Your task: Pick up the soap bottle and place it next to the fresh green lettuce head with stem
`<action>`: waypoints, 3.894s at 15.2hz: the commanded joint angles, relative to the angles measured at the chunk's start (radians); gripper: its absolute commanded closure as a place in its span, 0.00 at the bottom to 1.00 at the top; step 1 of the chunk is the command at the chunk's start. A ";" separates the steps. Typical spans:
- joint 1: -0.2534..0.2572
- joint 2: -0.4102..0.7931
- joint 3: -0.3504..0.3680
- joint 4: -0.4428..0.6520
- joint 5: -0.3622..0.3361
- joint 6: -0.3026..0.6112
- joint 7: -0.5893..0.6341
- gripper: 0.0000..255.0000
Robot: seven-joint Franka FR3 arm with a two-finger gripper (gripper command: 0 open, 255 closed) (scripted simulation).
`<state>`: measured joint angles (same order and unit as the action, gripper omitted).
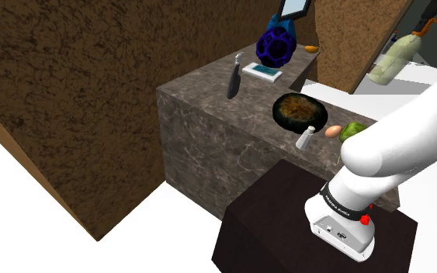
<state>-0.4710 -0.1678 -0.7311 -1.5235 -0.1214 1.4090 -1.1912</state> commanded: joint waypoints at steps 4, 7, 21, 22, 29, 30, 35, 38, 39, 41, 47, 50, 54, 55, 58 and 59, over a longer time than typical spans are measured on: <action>-0.054 0.085 -0.116 0.100 0.052 -0.028 -0.170 1.00; -0.104 0.170 -0.197 0.184 0.119 -0.056 -0.290 1.00; -0.258 0.318 -0.293 0.213 0.249 -0.005 -0.511 1.00; -0.248 0.305 -0.292 0.188 0.238 0.013 -0.505 1.00; -0.198 0.230 -0.281 0.033 0.172 0.128 -0.463 1.00; -0.194 0.222 -0.279 0.013 0.164 0.143 -0.458 1.00; -0.179 0.188 -0.271 -0.079 0.135 0.217 -0.438 1.00; -0.174 0.174 -0.267 -0.129 0.123 0.259 -0.429 1.00; -0.173 0.170 -0.266 -0.145 0.120 0.273 -0.427 1.00; -0.171 0.163 -0.264 -0.176 0.114 0.301 -0.423 1.00; -0.170 0.155 -0.263 -0.262 0.107 0.382 -0.417 1.00; -0.170 0.157 -0.263 -0.302 0.108 0.423 -0.418 1.00; -0.172 0.164 -0.265 -0.350 0.115 0.476 -0.423 1.00; -0.172 0.167 -0.266 -0.362 0.117 0.489 -0.425 1.00; -0.174 0.178 -0.268 -0.395 0.127 0.528 -0.432 1.00; -0.175 0.183 -0.268 -0.406 0.131 0.541 -0.435 1.00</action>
<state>-0.6452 0.0116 -0.9988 -1.9187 0.0067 1.9370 -1.6234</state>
